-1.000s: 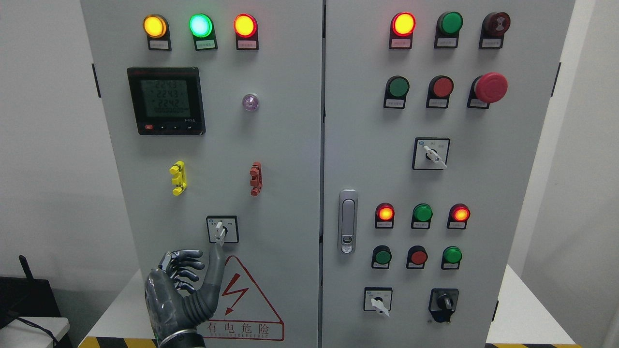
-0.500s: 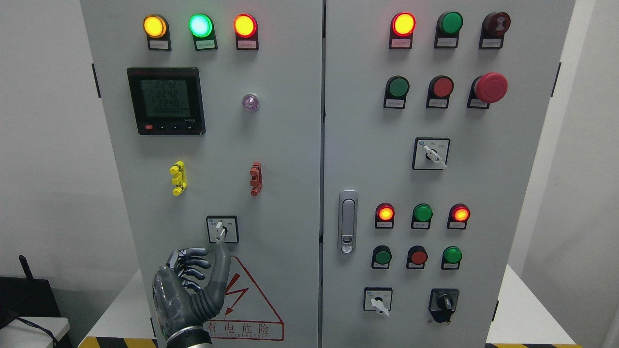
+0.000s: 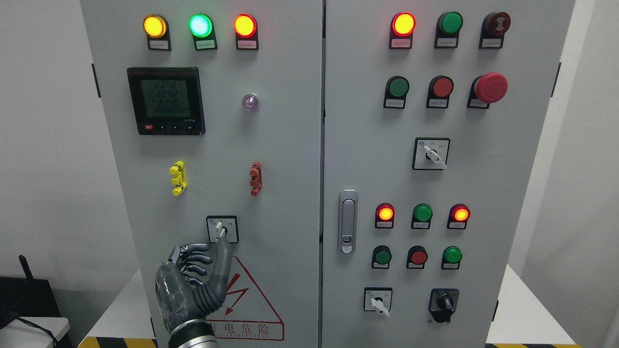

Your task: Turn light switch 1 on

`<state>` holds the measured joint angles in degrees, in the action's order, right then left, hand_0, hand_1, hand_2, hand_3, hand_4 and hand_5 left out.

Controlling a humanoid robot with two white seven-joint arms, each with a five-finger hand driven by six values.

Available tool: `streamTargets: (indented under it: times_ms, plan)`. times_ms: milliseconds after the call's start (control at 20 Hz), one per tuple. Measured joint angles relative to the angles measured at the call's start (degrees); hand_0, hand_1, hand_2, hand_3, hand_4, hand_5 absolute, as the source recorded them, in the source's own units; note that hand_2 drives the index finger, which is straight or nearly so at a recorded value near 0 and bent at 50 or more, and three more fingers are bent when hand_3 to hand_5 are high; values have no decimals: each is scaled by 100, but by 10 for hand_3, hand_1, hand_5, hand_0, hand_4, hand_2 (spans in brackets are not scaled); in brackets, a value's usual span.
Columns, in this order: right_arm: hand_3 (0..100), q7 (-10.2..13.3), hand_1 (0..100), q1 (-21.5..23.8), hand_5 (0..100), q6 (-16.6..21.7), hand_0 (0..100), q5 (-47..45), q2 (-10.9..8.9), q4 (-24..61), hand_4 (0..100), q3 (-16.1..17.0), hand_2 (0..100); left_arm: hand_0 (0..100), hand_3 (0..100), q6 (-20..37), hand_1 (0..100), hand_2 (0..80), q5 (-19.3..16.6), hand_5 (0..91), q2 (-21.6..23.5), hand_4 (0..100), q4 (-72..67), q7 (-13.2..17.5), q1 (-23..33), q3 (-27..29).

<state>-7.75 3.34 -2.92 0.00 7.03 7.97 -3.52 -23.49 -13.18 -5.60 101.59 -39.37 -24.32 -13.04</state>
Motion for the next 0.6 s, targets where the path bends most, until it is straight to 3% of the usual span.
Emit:
streamTargets:
  times_ms: [600]
  plan:
    - [0, -7, 389, 0, 0, 0, 120, 0, 0, -2, 0, 0, 0, 181, 730, -21, 446, 507, 101, 822, -7, 812, -76, 5, -127, -10]
